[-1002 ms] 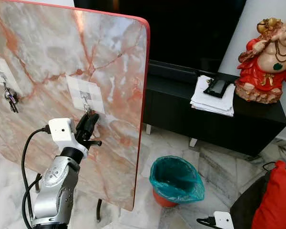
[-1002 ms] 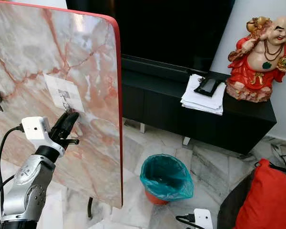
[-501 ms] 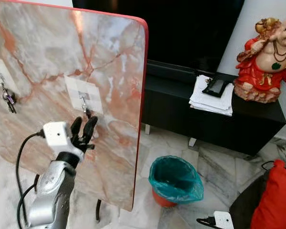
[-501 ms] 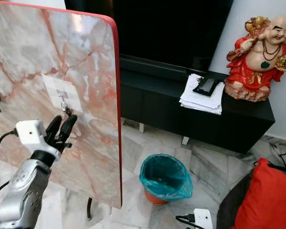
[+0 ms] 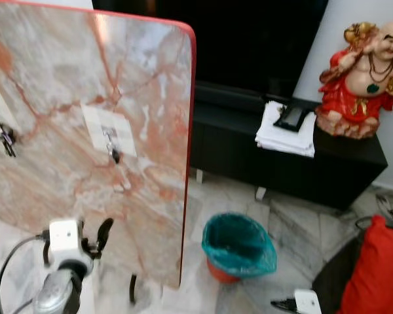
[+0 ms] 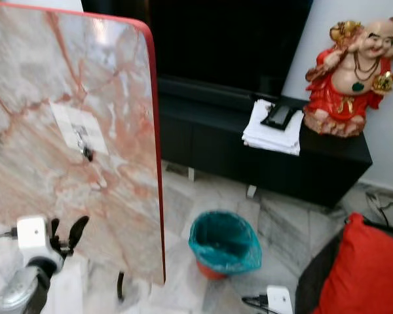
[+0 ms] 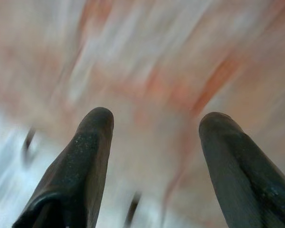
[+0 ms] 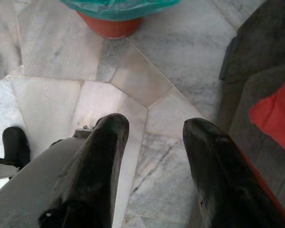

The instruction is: Hang keys on a hook

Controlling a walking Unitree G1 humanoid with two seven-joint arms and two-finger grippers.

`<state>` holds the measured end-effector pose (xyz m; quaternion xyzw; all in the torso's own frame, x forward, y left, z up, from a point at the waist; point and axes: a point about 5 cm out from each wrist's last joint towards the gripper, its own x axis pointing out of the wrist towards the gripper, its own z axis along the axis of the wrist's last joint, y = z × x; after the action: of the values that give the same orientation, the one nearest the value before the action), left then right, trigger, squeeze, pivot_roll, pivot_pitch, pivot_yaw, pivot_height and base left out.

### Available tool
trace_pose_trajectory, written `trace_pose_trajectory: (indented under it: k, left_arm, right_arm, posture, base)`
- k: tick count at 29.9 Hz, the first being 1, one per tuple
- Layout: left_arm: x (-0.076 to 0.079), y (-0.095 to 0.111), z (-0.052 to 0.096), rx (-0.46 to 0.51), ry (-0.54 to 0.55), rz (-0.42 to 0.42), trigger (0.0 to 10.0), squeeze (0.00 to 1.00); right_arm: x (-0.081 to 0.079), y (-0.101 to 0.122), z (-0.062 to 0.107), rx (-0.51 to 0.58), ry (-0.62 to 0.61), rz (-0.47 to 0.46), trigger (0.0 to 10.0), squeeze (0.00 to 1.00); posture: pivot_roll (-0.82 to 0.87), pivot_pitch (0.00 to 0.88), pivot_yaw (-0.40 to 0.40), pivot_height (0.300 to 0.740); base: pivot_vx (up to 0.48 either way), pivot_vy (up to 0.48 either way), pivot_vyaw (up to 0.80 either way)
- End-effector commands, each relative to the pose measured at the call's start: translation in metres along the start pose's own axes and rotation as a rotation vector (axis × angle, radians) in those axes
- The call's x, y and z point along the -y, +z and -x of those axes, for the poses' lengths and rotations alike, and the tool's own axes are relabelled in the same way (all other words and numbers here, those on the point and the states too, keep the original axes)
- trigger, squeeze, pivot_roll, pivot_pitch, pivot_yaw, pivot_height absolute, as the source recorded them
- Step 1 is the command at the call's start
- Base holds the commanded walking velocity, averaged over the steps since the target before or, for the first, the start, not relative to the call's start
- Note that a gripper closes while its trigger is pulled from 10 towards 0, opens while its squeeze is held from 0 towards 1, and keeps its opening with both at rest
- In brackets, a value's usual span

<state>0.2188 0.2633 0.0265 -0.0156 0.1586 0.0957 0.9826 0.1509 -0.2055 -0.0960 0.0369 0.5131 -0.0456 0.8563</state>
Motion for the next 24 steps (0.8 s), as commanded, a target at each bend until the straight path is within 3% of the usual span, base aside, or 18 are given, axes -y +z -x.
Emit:
trace_pose_trajectory:
  k: [1,5,9,11,15,17,24]
  left_arm:
    - [-0.007,-0.011,0.001,-0.044,0.039,-0.035,10.0,0.00]
    - [-0.001,-0.057,0.004,-0.263,-0.020,-0.178,10.0,0.00]
    - [0.005,-0.078,0.006,-0.361,-0.039,-0.220,10.0,0.00]
    - [0.012,-0.099,0.011,-0.483,-0.035,-0.246,10.0,0.00]
    - [0.017,-0.121,0.023,-0.635,-0.031,-0.294,10.0,0.00]
    - [0.017,-0.124,0.025,-0.646,-0.009,-0.257,10.0,0.00]
    - [0.021,-0.129,0.028,-0.670,-0.025,-0.291,10.0,0.00]
  right_arm:
    - [0.002,0.002,0.000,0.006,-0.008,-0.007,10.0,0.00]
    - [0.002,0.002,0.000,0.006,-0.011,-0.011,10.0,0.00]
    - [0.001,0.003,0.000,0.006,-0.011,-0.012,10.0,0.00]
    - [0.001,0.003,0.000,0.005,-0.009,-0.013,10.0,0.00]
    - [-0.001,0.003,0.000,0.005,-0.007,-0.009,10.0,0.00]
    - [-0.001,0.002,0.000,0.006,-0.011,-0.014,10.0,0.00]
    - [-0.002,0.001,0.000,0.000,-0.013,-0.018,10.0,0.00]
  posture:
    - [0.05,0.000,-0.084,0.740]
    - [0.06,0.000,-0.084,0.740]
    - [0.06,0.000,-0.084,0.740]
    - [0.06,0.000,-0.084,0.740]
    - [0.04,0.000,-0.072,0.740]
    - [0.03,0.000,-0.065,0.740]
    - [0.03,0.000,-0.062,0.740]
  base:
    - [0.000,0.000,0.00]
    - [0.000,0.000,0.00]
    - [0.000,0.000,0.00]
    - [0.000,0.000,0.00]
    - [0.000,0.000,0.00]
    - [0.000,0.000,0.00]
    - [0.000,0.245,0.00]
